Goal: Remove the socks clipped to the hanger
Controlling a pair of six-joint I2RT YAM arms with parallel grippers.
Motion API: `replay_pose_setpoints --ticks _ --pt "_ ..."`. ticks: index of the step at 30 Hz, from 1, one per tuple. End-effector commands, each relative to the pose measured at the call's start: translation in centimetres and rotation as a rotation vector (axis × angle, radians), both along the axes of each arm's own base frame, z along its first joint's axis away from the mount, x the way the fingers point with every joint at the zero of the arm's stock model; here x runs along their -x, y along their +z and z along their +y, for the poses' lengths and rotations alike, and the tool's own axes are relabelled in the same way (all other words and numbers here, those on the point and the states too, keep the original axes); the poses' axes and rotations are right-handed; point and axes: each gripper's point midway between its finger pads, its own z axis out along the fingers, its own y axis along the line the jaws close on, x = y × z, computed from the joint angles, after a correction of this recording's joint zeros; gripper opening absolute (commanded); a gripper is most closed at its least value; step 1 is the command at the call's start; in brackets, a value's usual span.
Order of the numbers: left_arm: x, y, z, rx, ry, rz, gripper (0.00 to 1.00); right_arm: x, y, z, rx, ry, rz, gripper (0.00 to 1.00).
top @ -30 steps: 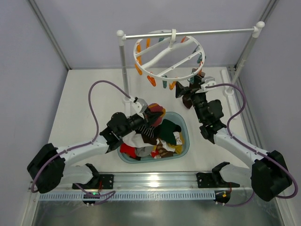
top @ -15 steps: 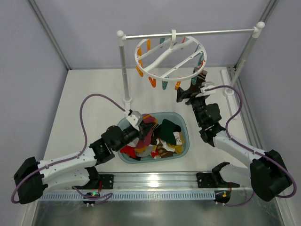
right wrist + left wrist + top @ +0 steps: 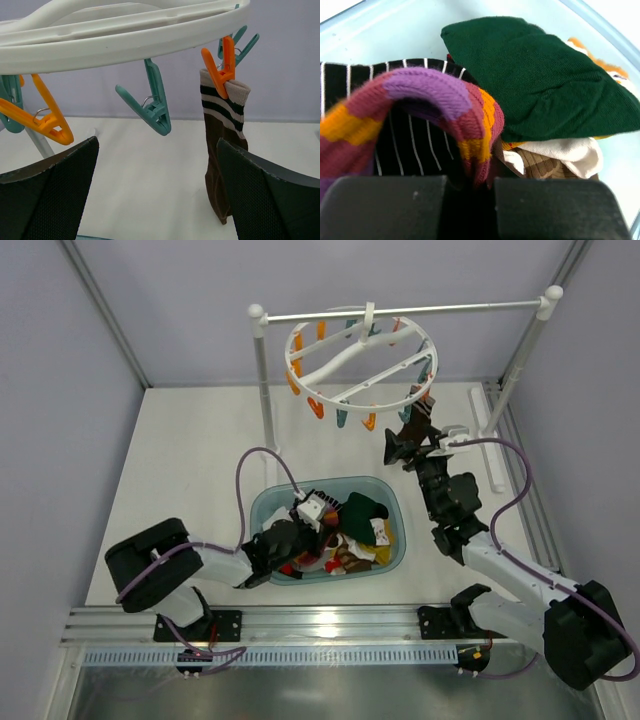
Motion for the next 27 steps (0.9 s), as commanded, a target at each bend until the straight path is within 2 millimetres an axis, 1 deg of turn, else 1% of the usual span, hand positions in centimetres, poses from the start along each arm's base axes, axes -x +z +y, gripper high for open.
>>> replay_pose_setpoints --ticks 1,4,5,6,7,8,9,10,11,12,13,14,15,16,17,19,20,23,25,26,27 --pt "-0.4 1.1 -1.9 0.142 -0.006 -0.035 0.00 0.5 1.6 -1.2 -0.042 -0.037 -0.050 1.00" --pt "-0.6 0.6 -2.6 0.151 -0.014 -0.033 0.00 0.8 1.7 -1.7 -0.042 -0.054 -0.056 1.00" --pt "-0.9 0.9 -3.1 0.153 -0.013 -0.035 0.00 0.9 1.5 -1.9 -0.039 -0.059 -0.053 1.00" --pt "-0.9 0.4 -3.1 0.126 -0.009 -0.026 0.00 0.9 1.5 -1.9 -0.038 -0.061 -0.053 1.00" --pt "-1.1 0.4 -3.1 0.120 -0.004 -0.029 0.00 1.1 1.6 -2.1 -0.041 -0.066 -0.056 1.00" --pt "-0.9 0.6 -3.3 0.117 -0.007 -0.034 0.12 1.2 1.6 -2.2 -0.041 -0.066 -0.058 1.00" --pt "-1.0 0.7 -3.2 0.115 0.004 -0.042 0.20 1.2 1.6 -2.4 -0.043 -0.072 -0.060 1.00" --pt "-1.0 1.3 -3.1 0.126 0.005 -0.056 0.27 1.4 1.6 -2.4 -0.045 -0.070 -0.061 1.00" --pt "-0.8 1.6 -3.1 0.132 0.006 -0.063 0.44 1.5 1.6 -2.6 -0.047 -0.073 -0.064 1.00" --pt "-0.7 1.7 -2.8 0.129 0.011 -0.067 0.53 1.5 1.6 -2.7 -0.048 -0.076 -0.065 1.00" --pt "-0.6 1.7 -2.6 0.123 0.018 -0.068 0.60 1.7 1.7 -2.8 -0.050 -0.078 -0.069 1.00" --pt "-0.4 2.8 -2.5 0.139 0.019 -0.083 0.70 1.7 1.7 -2.9 -0.052 -0.081 -0.067 1.00" --pt "-0.5 3.1 -2.3 0.136 0.025 -0.087 0.74 1.8 1.7 -3.1 -0.053 -0.086 -0.070 1.00" --pt "-0.6 3.4 -2.1 0.130 0.039 -0.095 0.81 1.8 1.6 -3.2 -0.053 -0.091 -0.068 1.00" --pt "-0.4 4.0 -1.9 0.124 0.038 -0.105 0.96 1.9 1.6 -3.4 -0.049 -0.097 -0.069 1.00" --pt "-0.3 4.9 -1.6 0.120 0.050 -0.121 1.00 2.0 1.5 -3.8 -0.045 -0.114 -0.069 1.00" --pt "-0.3 5.8 -1.2 0.119 0.065 -0.134 1.00 2.1 1.6 -4.1 -0.043 -0.125 -0.072 1.00" --pt "-0.5 7.3 -0.4 0.105 0.098 -0.167 1.00 2.0 1.2 -5.4 -0.046 -0.169 -0.068 1.00" --pt "-0.4 8.8 0.4 0.107 0.114 -0.184 0.99 1.9 1.0 -6.0 -0.058 -0.180 -0.065 1.00" --pt "-0.8 9.5 0.9 0.110 0.147 -0.195 1.00 1.7 0.8 -6.9 -0.062 -0.200 -0.059 1.00" --pt "-0.8 10.2 1.5 0.113 0.162 -0.203 1.00 1.6 0.8 -6.9 -0.080 -0.185 -0.059 1.00"
